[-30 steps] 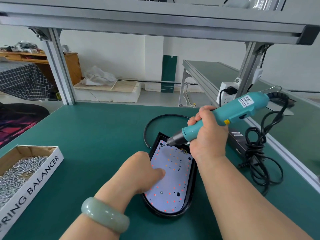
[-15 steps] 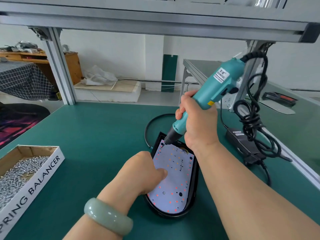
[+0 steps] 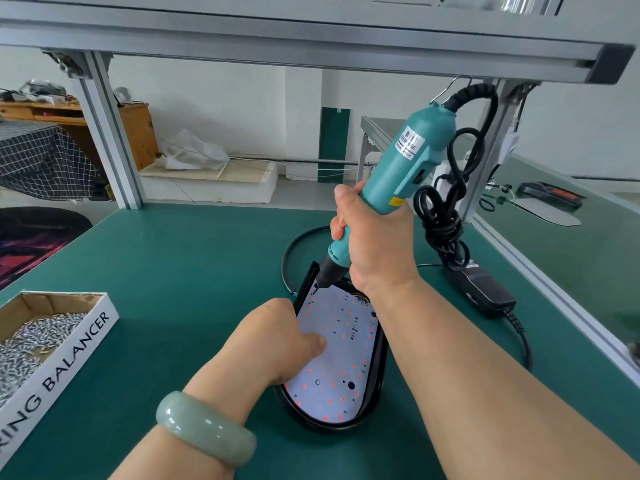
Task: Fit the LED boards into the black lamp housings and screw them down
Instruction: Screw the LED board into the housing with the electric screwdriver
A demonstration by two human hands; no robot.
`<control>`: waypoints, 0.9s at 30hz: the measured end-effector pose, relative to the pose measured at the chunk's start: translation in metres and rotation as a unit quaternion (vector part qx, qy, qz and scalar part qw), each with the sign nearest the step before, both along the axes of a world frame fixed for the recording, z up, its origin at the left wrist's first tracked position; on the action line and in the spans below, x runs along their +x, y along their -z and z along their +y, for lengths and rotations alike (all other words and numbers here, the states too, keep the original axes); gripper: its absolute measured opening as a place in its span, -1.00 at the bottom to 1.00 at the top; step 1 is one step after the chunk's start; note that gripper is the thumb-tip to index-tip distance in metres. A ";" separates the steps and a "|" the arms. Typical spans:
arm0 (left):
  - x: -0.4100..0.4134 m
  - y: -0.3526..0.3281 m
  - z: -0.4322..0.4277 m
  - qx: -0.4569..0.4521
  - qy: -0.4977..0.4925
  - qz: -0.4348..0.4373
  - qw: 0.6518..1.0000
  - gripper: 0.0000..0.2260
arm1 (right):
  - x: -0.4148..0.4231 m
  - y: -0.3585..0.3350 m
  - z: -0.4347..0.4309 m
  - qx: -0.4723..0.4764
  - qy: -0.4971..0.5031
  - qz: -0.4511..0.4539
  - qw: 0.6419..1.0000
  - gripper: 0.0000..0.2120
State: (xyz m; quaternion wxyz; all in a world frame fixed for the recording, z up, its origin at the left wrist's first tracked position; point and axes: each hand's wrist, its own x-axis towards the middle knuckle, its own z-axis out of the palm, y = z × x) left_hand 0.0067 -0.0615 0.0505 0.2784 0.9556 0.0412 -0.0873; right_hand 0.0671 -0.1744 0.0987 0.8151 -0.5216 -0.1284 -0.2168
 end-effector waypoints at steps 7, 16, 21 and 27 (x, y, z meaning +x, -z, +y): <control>0.001 0.004 0.002 -0.029 -0.002 0.000 1.000 -0.75 | -0.001 0.001 -0.002 -0.007 0.017 0.018 1.000 -0.82; 0.003 0.006 0.005 -0.048 0.004 -0.001 0.999 -0.76 | -0.014 -0.010 -0.011 -0.040 0.005 -0.006 0.999 -0.87; 0.000 0.006 0.005 -0.056 -0.004 0.001 0.998 -0.75 | -0.027 -0.041 -0.045 -0.058 0.049 0.060 0.995 -0.76; -0.001 0.007 0.007 -0.062 -0.011 -0.003 0.998 -0.74 | -0.050 -0.049 -0.128 -0.307 0.041 0.301 0.902 -0.84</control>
